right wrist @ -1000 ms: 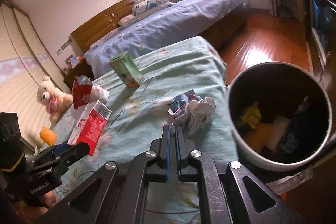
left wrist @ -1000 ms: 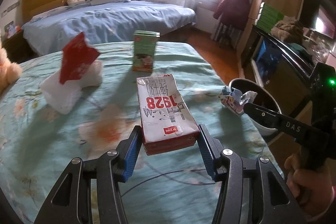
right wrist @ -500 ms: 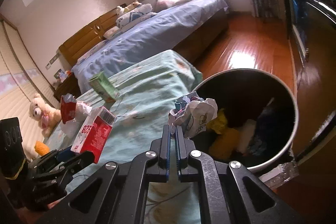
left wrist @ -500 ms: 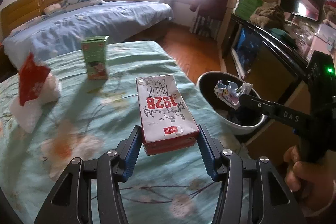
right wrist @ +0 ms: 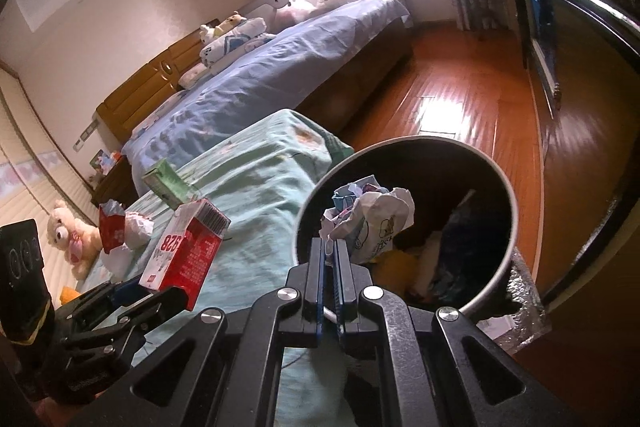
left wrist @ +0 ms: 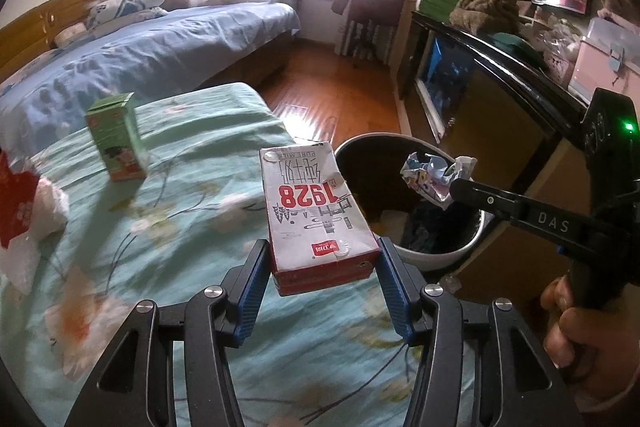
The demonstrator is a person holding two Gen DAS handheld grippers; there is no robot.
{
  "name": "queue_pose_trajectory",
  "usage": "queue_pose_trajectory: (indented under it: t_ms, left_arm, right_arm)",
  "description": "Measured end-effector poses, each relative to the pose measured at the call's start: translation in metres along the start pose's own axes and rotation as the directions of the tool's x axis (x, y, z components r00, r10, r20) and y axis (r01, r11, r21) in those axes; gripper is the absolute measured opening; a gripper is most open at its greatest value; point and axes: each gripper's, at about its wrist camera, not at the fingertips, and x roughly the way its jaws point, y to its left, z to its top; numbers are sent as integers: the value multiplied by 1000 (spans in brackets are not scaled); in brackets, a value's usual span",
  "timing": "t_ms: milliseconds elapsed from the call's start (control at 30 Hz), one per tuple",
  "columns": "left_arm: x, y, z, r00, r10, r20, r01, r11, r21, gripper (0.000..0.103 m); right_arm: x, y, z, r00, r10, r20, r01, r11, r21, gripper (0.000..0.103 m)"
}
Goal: Collect trash
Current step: 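Carry the printed box and crumpled wrapper over the trash bin with both grippers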
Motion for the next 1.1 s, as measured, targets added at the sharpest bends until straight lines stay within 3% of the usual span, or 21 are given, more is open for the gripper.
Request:
queue_pose_trajectory:
  t_ms: [1100]
  left_arm:
    - [82,-41,36,993,-72,-92,80,993,84,52]
  right_arm:
    - [11,-45,14,998,-57,2,57,996,65,4]
